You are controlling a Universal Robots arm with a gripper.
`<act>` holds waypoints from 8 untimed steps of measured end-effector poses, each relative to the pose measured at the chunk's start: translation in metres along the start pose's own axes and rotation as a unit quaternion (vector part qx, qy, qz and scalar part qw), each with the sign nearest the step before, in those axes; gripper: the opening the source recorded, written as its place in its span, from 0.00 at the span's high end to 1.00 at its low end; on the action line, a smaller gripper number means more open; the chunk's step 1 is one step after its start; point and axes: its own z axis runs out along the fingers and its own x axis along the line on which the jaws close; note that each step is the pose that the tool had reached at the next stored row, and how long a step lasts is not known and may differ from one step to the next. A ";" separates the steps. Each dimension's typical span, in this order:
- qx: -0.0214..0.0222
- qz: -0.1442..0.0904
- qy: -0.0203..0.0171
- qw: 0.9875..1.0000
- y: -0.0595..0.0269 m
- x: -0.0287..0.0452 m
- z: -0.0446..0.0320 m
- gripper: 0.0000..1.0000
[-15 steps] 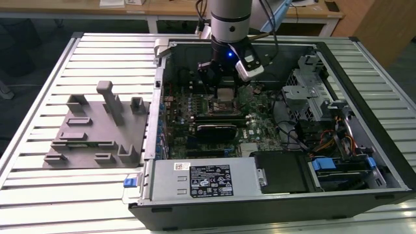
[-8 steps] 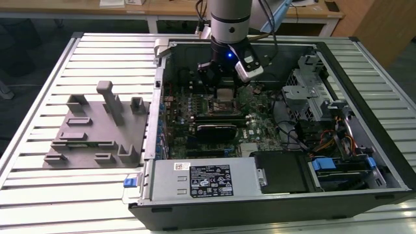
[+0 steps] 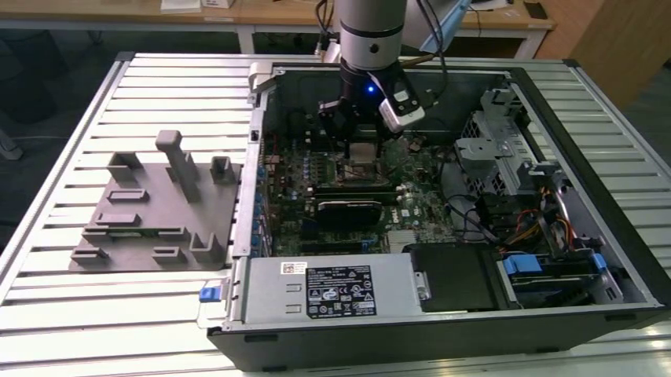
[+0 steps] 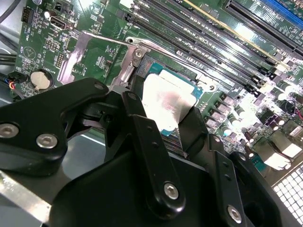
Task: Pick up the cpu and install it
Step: 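Place the cpu into insertion slot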
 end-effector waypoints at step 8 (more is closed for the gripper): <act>0.000 0.001 0.000 1.000 0.0000 0.0000 0.0000 0.46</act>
